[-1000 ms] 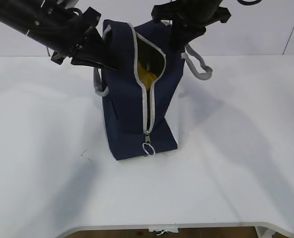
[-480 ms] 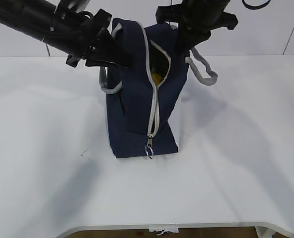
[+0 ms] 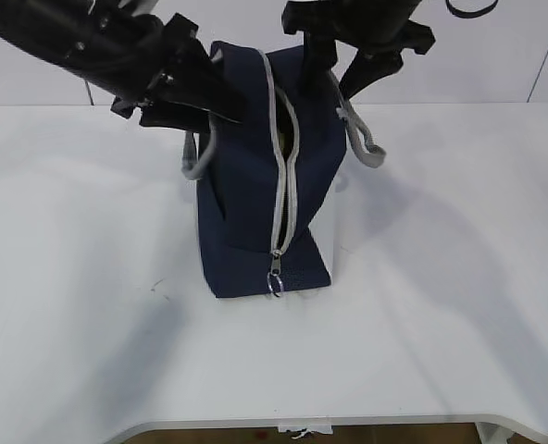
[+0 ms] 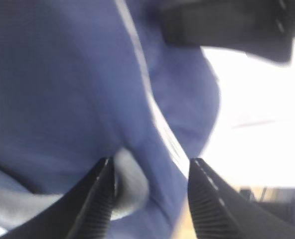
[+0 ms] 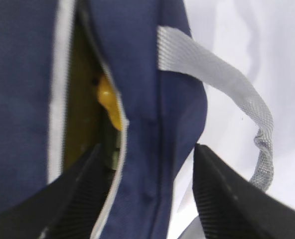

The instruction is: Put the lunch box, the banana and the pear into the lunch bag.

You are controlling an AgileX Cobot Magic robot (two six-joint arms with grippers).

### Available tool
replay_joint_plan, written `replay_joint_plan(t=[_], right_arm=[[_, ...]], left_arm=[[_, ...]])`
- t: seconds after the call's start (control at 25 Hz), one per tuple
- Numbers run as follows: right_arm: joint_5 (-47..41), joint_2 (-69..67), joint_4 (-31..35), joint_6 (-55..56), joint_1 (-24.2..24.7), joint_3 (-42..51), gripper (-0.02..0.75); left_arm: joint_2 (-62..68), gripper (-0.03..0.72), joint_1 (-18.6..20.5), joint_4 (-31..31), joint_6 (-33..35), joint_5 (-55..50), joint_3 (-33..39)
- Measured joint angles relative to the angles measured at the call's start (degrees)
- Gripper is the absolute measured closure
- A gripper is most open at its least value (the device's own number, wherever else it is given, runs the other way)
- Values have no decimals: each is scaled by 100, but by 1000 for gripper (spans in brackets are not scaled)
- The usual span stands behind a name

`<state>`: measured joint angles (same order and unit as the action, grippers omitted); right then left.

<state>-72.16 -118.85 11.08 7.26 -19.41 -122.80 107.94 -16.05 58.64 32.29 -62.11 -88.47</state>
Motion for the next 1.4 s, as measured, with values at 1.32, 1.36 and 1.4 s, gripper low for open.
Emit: replay_joint_plan(t=[1.32,1.36,1.4], right_arm=[[10,1941,-112,-967,0,1255,283],[10,2024,-112,-967,0,1258,283],[10,2115,-112,-967,0,1284,283]], left_arm=[[-804,316,77,-236,-392,-123,0],[-804,316,139,-283,-392,-355,0],[-804,316,159,-296,-392,-450,0]])
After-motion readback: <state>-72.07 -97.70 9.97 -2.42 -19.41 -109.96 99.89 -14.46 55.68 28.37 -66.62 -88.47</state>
